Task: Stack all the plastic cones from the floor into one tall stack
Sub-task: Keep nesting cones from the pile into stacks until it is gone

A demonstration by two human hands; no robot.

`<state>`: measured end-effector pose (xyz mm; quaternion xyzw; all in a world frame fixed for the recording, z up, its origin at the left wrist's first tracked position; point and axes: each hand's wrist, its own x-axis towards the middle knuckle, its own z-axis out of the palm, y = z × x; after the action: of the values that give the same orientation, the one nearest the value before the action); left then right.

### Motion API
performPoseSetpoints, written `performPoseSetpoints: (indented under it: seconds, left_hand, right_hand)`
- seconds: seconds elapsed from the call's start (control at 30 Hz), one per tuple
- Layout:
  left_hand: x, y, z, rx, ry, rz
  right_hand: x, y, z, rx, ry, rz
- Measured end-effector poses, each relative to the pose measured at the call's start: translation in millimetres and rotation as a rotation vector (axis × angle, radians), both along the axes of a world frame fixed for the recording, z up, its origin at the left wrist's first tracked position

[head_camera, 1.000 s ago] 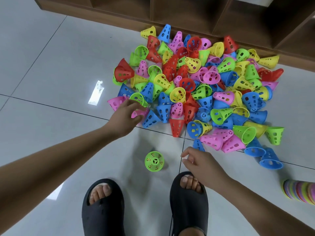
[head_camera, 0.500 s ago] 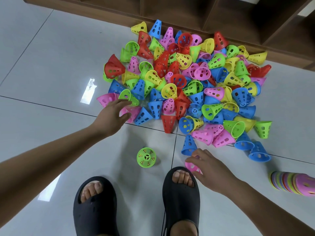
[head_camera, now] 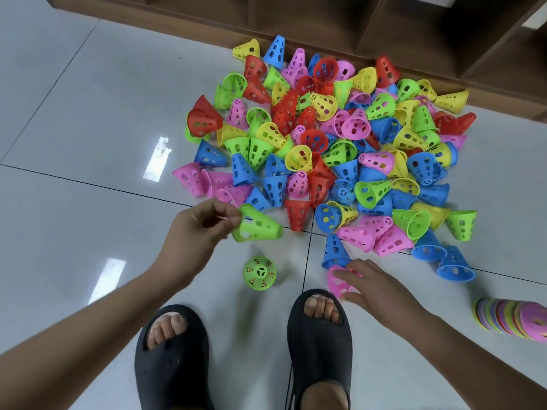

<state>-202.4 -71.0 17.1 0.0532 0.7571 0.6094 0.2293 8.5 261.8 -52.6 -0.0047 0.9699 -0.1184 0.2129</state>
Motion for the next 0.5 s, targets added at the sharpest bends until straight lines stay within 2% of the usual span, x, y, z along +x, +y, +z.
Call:
performPoseSetpoints:
  seconds: [0.17,0.3,0.4,0.5]
  left_hand:
    - [29.0,1.7,-19.3,0.125,-0.190,-0.051]
    - [41.6,-4.5,-39.8,0.091,-0.264,-0.094]
    - [45.6,-9.1,-54.4,0.008,-0.250,-0.114]
    - [49.7,-9.8,-64.0,-0.048,-0.245,-0.114]
  right_hand:
    - [5.2,6.3,-2.4,-0.028,-0.014,-0.042]
    - [-2.9,5.5,15.0,-0.070,0.071,-0.110]
    - [-14.3,-10.7,38.4,-0.239,0.113,-0.162]
    - [-29.2,-34.0,62.3,-0.487,0.033,-0.288]
